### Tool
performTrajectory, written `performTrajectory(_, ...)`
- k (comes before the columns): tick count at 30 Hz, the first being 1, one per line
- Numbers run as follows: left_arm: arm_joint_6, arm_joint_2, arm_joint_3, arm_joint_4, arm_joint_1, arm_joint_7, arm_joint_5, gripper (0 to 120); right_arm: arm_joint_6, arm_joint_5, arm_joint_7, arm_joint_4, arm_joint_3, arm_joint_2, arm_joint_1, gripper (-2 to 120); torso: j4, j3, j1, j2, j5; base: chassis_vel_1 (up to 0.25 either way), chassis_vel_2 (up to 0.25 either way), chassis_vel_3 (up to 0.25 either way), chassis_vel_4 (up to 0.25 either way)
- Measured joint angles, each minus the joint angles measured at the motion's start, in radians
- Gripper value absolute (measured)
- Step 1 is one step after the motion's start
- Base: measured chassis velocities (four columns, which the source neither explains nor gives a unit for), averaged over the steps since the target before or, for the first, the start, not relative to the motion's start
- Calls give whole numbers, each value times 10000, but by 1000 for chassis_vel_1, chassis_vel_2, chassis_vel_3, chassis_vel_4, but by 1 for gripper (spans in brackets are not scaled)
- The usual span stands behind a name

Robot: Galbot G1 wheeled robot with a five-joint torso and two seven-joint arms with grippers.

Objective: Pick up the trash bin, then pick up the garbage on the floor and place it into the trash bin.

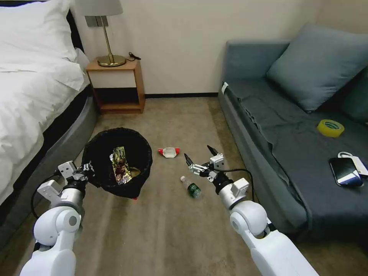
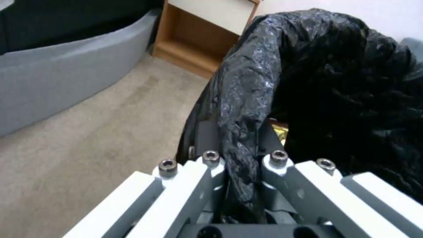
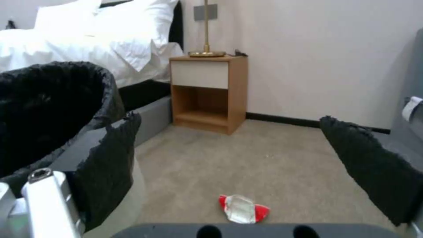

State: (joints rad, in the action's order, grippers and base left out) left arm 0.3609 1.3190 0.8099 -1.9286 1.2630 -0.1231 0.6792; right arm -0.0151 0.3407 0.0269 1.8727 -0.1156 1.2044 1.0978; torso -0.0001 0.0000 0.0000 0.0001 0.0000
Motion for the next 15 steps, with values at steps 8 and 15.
performTrajectory(8,3,-13,113,-25,46,0,47,4,-33,7,-11,-10,62,6,-40,100,1,0,0,0,0,-115,126,116,-122)
performTrajectory(15,33,-29,140,-25,38,-9,77,4,-43,8,-18,-38,102,27,-44,100,1,0,0,0,-1,-125,119,108,-118)
